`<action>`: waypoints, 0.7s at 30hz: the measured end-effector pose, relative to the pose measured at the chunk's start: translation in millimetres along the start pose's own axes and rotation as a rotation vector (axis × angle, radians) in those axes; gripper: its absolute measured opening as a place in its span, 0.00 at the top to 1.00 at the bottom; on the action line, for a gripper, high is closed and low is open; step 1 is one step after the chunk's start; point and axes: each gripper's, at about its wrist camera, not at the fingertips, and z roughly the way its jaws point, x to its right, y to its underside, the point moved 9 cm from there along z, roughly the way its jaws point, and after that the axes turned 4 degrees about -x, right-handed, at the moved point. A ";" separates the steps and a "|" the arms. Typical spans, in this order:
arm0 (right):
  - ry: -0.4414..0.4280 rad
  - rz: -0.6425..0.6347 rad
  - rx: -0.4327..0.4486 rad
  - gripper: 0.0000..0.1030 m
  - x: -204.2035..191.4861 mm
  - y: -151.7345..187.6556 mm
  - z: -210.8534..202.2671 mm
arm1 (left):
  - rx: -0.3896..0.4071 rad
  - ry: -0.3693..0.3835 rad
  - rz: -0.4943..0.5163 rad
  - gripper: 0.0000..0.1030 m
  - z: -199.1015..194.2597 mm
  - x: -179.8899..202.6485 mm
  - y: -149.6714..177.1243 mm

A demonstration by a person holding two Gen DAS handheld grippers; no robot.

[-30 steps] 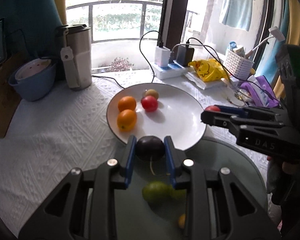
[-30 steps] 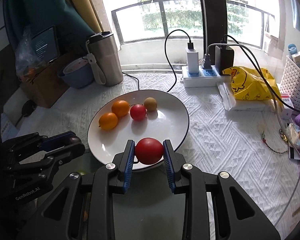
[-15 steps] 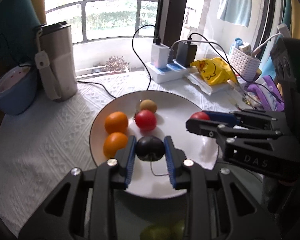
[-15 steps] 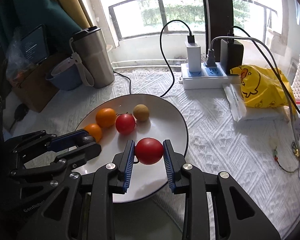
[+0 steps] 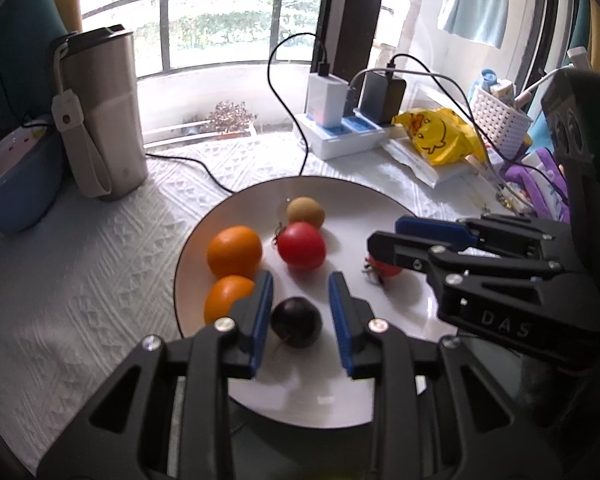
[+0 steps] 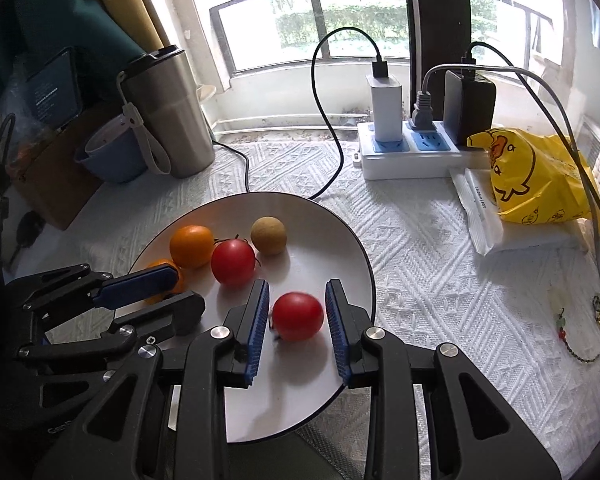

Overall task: Organize fruits
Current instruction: 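Lower the tomato and plum onto the plate and open both tools, then grasp a dark cherry on the mat with the right tool while the left tool approaches a small brown fruit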

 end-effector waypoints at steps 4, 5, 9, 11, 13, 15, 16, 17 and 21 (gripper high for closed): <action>0.012 0.005 0.007 0.70 0.1 -1.0 -5.3 | 0.016 0.000 -0.007 0.70 -7.8 -0.1 -2.0; 0.013 0.006 0.010 0.70 -0.4 -1.0 -7.6 | 0.024 -0.001 -0.009 0.69 -11.3 -0.2 -2.3; 0.018 -0.001 0.027 0.70 -5.7 -0.3 -19.7 | 0.047 -0.005 -0.013 0.67 -25.9 -0.4 -1.7; 0.020 -0.004 0.036 0.70 -9.0 0.8 -26.3 | 0.057 -0.007 -0.015 0.66 -33.5 0.0 -0.4; 0.022 -0.006 0.043 0.70 -12.7 2.7 -33.9 | 0.068 -0.006 -0.019 0.65 -41.5 0.5 0.9; 0.023 -0.009 0.050 0.70 -15.8 4.5 -40.2 | 0.078 -0.005 -0.022 0.65 -49.5 1.3 2.8; 0.024 -0.010 0.053 0.70 -17.6 6.0 -43.8 | 0.082 -0.004 -0.024 0.65 -53.0 2.2 3.9; 0.024 -0.010 0.057 0.70 -19.7 7.7 -47.6 | 0.087 -0.004 -0.025 0.64 -56.7 2.6 4.9; 0.027 -0.013 0.070 0.70 -28.1 14.3 -60.7 | 0.104 -0.003 -0.031 0.64 -73.8 4.0 12.0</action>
